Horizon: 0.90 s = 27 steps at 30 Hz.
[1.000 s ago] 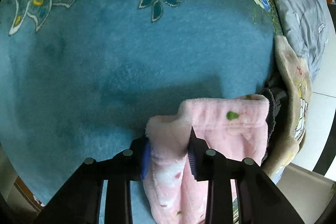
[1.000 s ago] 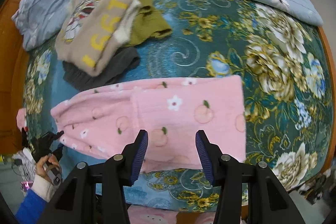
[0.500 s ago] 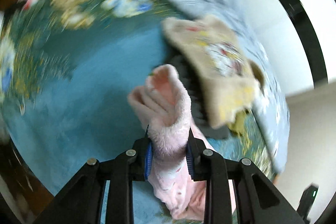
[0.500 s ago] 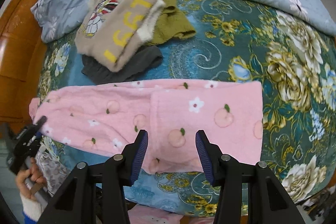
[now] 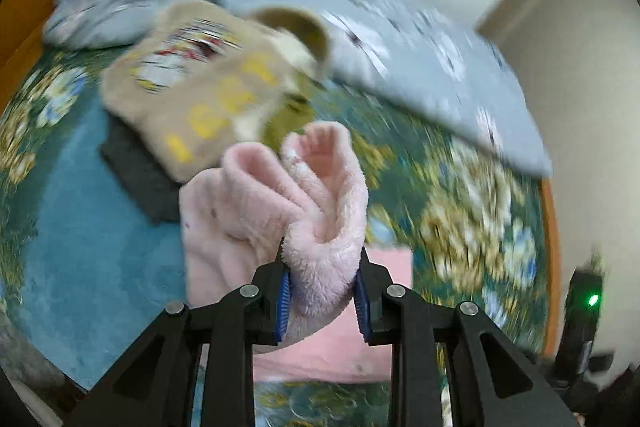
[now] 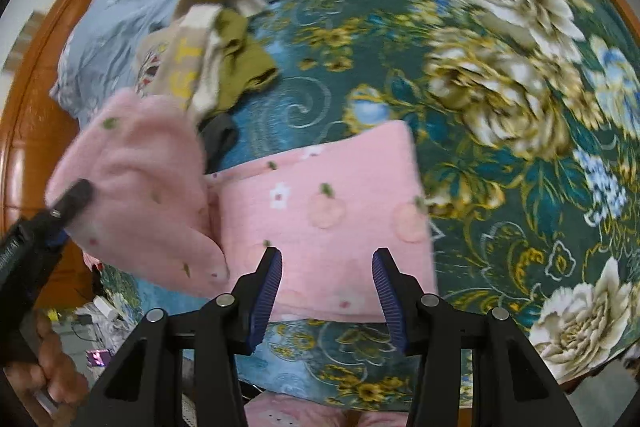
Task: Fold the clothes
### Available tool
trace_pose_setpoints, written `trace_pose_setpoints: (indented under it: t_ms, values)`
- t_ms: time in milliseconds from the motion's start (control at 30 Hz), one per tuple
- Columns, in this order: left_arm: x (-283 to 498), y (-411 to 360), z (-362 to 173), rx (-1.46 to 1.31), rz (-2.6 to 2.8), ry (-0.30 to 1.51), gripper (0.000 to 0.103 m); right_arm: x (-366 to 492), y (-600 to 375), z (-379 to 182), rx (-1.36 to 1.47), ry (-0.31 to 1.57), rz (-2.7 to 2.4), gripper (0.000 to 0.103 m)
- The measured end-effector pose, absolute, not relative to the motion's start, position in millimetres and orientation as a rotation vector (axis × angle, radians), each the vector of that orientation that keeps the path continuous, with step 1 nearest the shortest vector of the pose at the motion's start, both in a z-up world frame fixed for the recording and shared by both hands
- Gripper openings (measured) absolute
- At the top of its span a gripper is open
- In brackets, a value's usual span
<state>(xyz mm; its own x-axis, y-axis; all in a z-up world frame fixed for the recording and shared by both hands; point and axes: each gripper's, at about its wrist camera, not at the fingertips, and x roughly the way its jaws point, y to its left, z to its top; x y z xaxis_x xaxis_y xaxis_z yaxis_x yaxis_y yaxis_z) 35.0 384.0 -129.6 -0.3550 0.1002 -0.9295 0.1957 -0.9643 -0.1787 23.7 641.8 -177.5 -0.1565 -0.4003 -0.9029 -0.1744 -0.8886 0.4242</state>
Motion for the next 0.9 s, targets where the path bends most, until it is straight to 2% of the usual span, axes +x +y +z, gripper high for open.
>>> trace_pose_setpoints:
  t_ms: [333, 433, 567, 833, 900]
  values:
    - [43, 539, -201, 2.084, -2.357, -0.001, 0.031, 60, 732, -217, 1.956, -0.873, -2.182, 0.051]
    - [49, 555, -210, 2.119, -2.319, -0.053, 0.042, 71, 750, -229, 1.979, -0.927, -2.171, 0.051]
    - [53, 552, -215, 2.230, -2.276, 0.099, 0.057, 74, 759, -242, 1.994, -0.969, -2.154, 0.051]
    - [73, 483, -191, 2.070, -2.196, 0.272, 0.060, 55, 734, -265, 1.949, -1.004, -2.044, 0.051]
    - [82, 453, -188, 2.008, -2.121, 0.318, 0.060, 45, 715, -269, 1.912, -0.990, -1.995, 0.054]
